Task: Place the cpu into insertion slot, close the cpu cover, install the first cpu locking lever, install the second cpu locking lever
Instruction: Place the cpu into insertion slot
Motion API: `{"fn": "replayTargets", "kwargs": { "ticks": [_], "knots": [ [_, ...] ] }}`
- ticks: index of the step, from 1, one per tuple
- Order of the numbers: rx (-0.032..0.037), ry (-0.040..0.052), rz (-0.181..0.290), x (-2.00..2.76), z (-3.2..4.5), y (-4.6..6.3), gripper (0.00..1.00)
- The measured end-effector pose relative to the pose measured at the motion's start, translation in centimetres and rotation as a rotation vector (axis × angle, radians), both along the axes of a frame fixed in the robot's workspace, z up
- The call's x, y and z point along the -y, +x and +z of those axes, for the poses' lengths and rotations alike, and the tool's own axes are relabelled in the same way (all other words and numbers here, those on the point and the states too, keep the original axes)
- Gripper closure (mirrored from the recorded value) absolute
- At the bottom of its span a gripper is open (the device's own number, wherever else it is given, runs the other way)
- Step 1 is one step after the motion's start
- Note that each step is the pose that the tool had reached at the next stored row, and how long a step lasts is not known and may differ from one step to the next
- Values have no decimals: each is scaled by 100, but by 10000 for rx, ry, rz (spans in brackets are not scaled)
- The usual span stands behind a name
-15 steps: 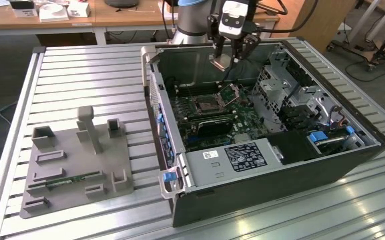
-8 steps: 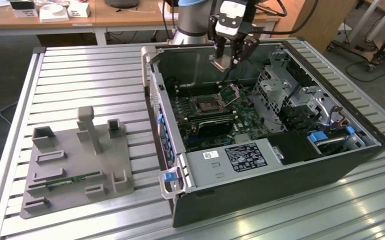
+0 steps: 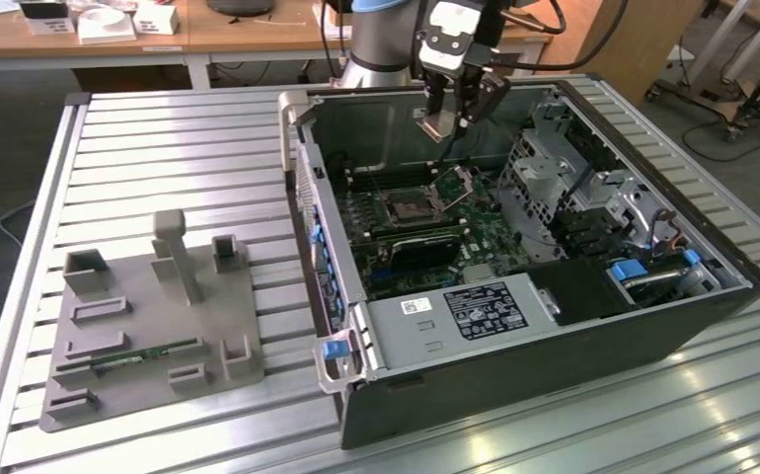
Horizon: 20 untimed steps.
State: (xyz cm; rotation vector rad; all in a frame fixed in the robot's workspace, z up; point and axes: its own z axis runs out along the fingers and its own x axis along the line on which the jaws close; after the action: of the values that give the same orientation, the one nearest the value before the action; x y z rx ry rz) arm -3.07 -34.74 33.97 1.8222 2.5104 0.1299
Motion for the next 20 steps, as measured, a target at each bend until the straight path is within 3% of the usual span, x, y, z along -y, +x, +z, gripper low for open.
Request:
{"fn": "replayTargets", "kwargs": {
  "ticks": [17, 20],
  "knots": [
    [0, 0, -58, 0, -1, 0, 45],
    [1, 0, -598, 0, -8, 0, 45]
  ]
}}
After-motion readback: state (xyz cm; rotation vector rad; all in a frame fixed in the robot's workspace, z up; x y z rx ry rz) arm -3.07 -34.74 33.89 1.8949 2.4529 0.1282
